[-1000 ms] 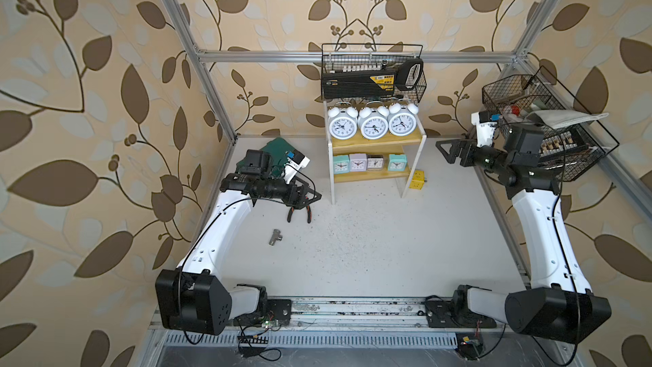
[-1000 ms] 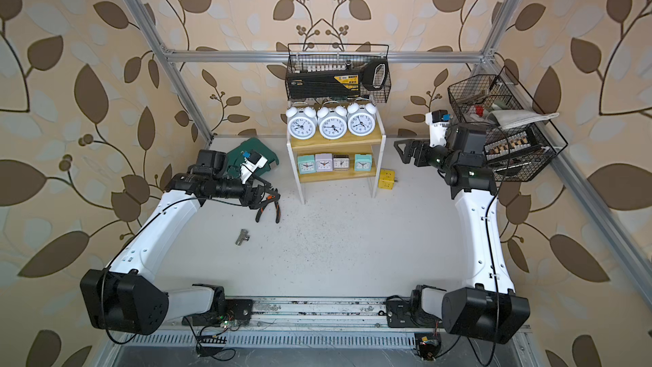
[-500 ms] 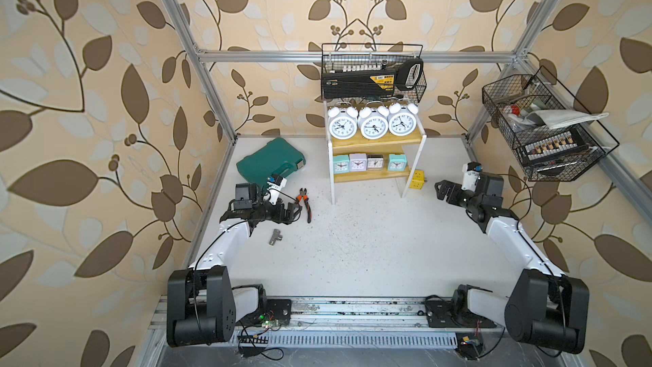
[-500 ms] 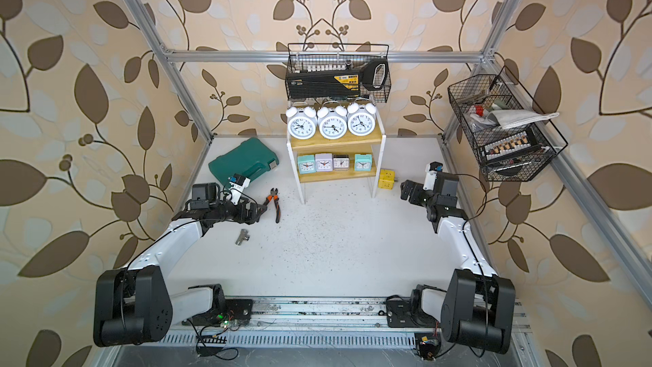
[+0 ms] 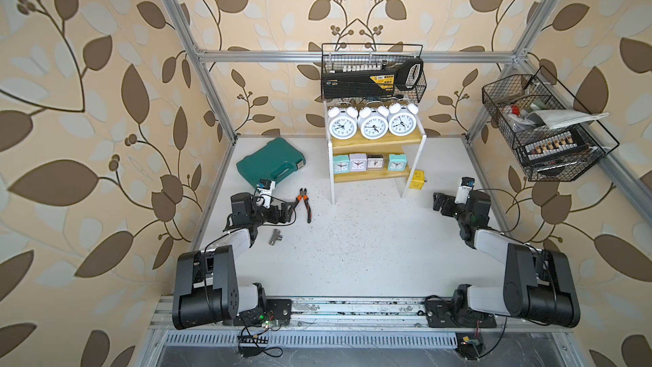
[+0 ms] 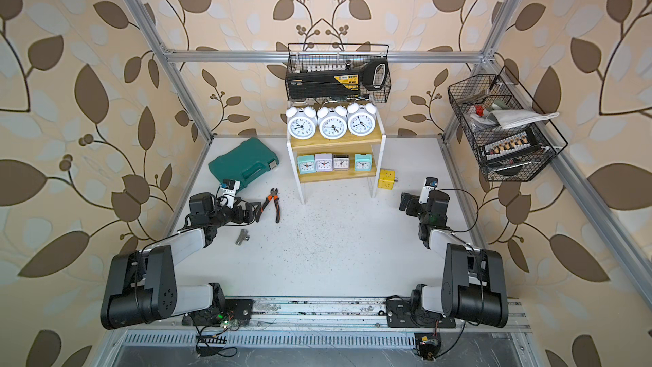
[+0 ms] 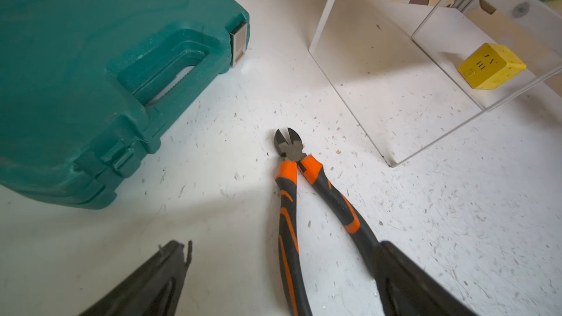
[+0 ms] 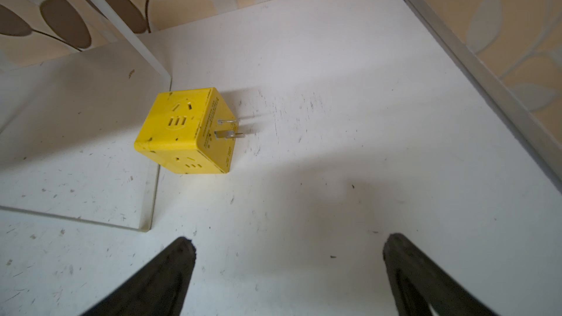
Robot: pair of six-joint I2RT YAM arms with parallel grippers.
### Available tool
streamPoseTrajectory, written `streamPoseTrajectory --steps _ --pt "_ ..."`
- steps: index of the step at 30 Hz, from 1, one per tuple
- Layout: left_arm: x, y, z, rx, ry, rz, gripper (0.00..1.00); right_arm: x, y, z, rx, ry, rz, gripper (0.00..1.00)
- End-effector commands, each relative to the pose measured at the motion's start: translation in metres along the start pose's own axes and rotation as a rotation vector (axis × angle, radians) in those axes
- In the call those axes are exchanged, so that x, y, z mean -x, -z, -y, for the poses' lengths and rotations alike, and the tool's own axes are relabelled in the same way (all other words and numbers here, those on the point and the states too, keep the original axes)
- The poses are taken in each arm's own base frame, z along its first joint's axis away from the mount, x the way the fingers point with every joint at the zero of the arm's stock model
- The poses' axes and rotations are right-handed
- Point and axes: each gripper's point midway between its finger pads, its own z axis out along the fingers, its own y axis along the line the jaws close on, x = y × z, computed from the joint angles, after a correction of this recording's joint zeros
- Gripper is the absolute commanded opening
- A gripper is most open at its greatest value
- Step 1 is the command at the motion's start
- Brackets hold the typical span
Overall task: Place the alarm clocks on the shelf by style
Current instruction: Reset both arms
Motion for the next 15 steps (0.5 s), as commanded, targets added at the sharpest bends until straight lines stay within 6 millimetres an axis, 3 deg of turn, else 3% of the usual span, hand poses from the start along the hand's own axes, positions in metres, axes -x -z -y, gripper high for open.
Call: streamPoseTrajectory --steps 1,11,15 --pt "0.025 0.007 -0.007 0.056 -0.068 0.135 0.99 0.02 0.005 -0.003 0.003 0.036 0.101 0.99" --pt "0.013 -0.003 -0.035 0.179 -0.034 0.167 0.99 0.022 0.024 -0.034 0.075 0.116 0.229 0.99" --pt "0.007 -0.009 -0.045 0.206 0.003 0.137 0.99 0.019 0.027 -0.034 0.082 0.095 0.307 0.99"
